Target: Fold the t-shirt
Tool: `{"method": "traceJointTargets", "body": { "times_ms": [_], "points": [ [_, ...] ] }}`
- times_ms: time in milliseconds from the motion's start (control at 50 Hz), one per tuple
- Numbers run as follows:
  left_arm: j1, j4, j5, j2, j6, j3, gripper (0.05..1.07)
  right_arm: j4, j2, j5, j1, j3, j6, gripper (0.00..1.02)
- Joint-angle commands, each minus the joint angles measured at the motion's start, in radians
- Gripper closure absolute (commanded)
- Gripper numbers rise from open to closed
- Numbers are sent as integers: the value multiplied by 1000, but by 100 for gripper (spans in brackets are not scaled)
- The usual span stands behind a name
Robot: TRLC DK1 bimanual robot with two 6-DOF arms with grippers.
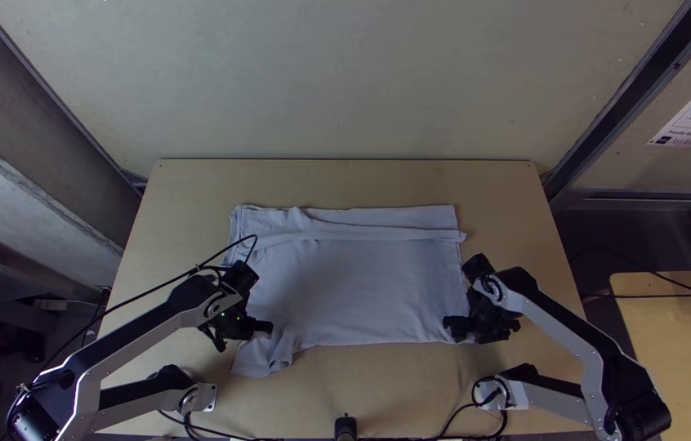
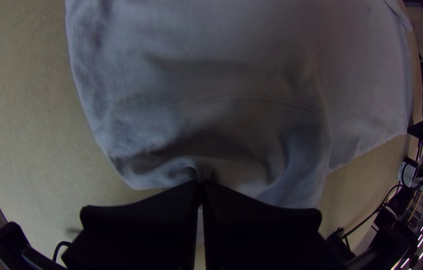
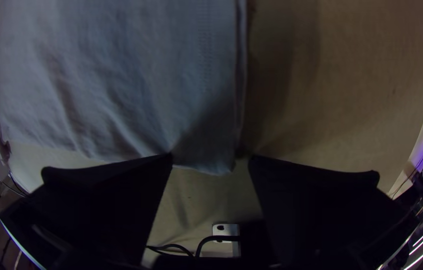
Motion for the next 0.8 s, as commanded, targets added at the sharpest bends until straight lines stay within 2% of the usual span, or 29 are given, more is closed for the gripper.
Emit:
{"method": "traceJointTargets", "body": {
  "times_ms": [0,60,260,500,780],
  "points": [
    [21,0,-6,-17,18,-5,105,56,-32,3,45,-52,15,75],
    [31,1,-6,-16,24,-7,105,90,-58,31,58,-55,12,100],
    [103,3,-5,-37,67,6,105,99,-145,46,45,-26,14,99],
    [187,-66,-5,-112,135,49,104,85,-202,66,-22,4,12,99],
    [356,-146,14,-188,260,65,104,88,-213,102,-102,40,3,99]
  ]
}}
